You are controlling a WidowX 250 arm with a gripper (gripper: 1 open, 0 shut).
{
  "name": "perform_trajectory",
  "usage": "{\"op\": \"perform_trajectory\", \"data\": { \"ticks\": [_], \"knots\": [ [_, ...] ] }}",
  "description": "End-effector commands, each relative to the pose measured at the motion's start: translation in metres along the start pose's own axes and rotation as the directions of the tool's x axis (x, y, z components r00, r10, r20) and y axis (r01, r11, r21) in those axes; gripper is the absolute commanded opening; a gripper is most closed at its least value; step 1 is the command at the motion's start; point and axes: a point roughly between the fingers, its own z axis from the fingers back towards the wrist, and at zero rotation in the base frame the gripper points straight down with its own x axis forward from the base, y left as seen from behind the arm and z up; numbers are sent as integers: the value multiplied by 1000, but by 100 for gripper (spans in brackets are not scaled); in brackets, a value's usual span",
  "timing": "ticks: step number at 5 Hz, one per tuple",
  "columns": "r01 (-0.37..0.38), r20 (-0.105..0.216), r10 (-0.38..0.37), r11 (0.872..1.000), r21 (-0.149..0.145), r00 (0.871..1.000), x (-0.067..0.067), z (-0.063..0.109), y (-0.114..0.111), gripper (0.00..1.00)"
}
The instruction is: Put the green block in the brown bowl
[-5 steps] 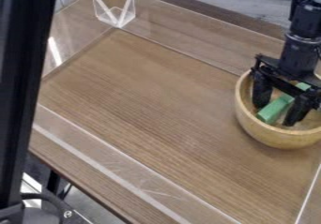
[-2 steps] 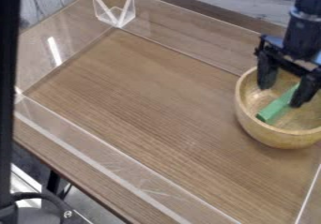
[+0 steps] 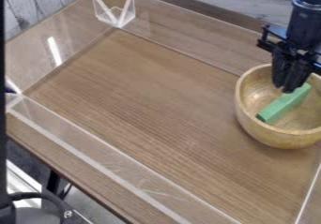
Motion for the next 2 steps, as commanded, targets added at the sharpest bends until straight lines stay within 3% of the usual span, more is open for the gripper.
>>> {"op": "perform_trajectory", "data": {
  "ticks": [1, 2],
  "knots": [
    [5, 46, -5, 1000, -1, 999, 6, 11, 0, 0],
    [1, 47, -1, 1000, -5, 999, 5, 14, 0, 100]
  ]
}}
